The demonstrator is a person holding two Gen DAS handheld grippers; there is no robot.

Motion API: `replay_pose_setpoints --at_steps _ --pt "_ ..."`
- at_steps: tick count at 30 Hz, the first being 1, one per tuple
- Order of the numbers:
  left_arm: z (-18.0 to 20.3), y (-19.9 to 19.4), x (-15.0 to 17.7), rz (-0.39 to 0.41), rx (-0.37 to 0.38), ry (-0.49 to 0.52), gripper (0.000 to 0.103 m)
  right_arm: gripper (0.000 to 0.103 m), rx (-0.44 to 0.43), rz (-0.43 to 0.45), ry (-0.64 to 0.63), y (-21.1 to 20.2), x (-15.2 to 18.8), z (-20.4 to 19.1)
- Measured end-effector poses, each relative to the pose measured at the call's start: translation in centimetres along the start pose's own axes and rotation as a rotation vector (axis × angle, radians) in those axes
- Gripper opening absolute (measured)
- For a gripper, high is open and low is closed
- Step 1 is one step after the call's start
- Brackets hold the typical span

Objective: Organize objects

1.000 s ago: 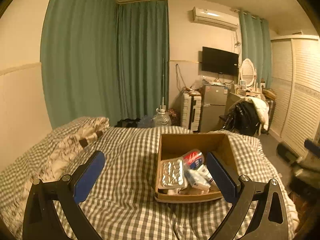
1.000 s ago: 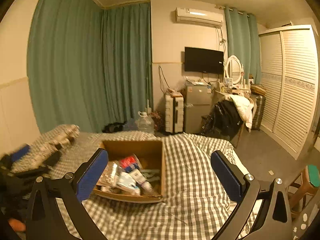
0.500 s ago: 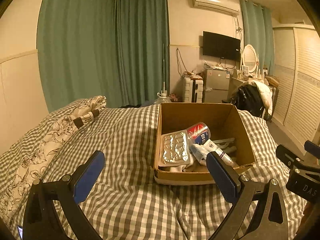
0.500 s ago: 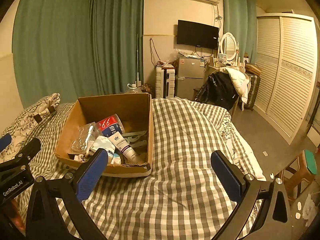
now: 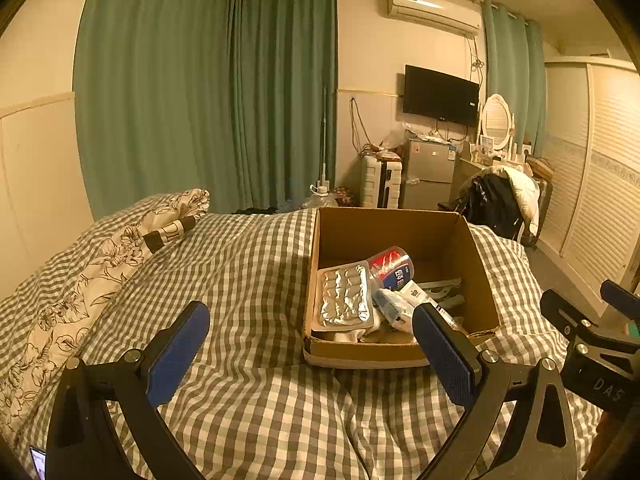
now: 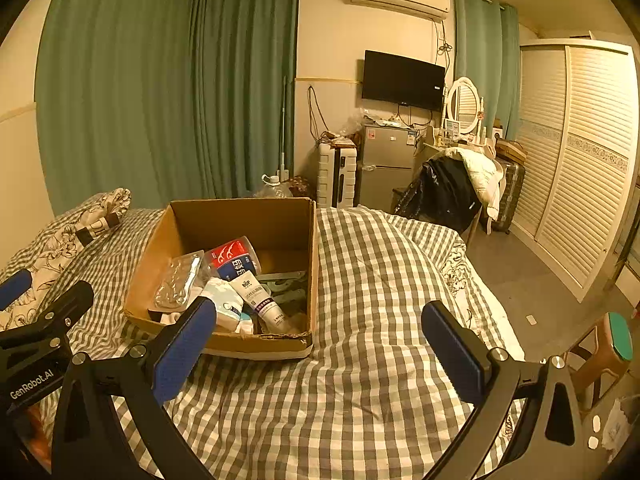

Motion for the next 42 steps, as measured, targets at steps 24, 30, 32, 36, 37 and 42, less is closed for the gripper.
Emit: replay_pose_setpoints --at_steps 24,30,32,36,37,42 --pt "0.11 0.13 0.18 -0.009 -0.005 -0.002 0.103 0.103 0.008 -0.009 -0.009 0.26 0.08 0.07" --pt "0.12 0.13 0.18 -0.009 -0.008 0.000 0.103 0.103 0.010 -0.012 -0.011 0.38 0.27 0.11" --pt "0.16 0.17 0.21 -0.011 -0.007 0.001 0.103 0.103 0.009 -0.010 -0.011 0.37 0.26 0.11" --pt "0.16 0.09 0.26 -0.011 -0.008 -0.002 0.103 0.103 0.009 -0.011 -0.012 0.43 0.30 0.14" --pt "0.14 0.14 0.22 -0.010 -0.007 -0.001 0.103 0.103 0.010 -0.011 -0.012 0.43 0.31 0.17" --pt "0.15 0.12 0.31 -0.011 -0.007 -0.002 0.103 0.103 0.011 -0.012 -0.012 0.45 0.42 0.22"
Point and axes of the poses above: each gripper's, at about its wrist camera, not at the fingertips, and y roughly the way its jaws point, z to its right, x to its underside, the point moved 4 cm from there along y, roughly the way its jaws point, and after that the axes turned 14 degrees about -z, right-handed, at the moved point
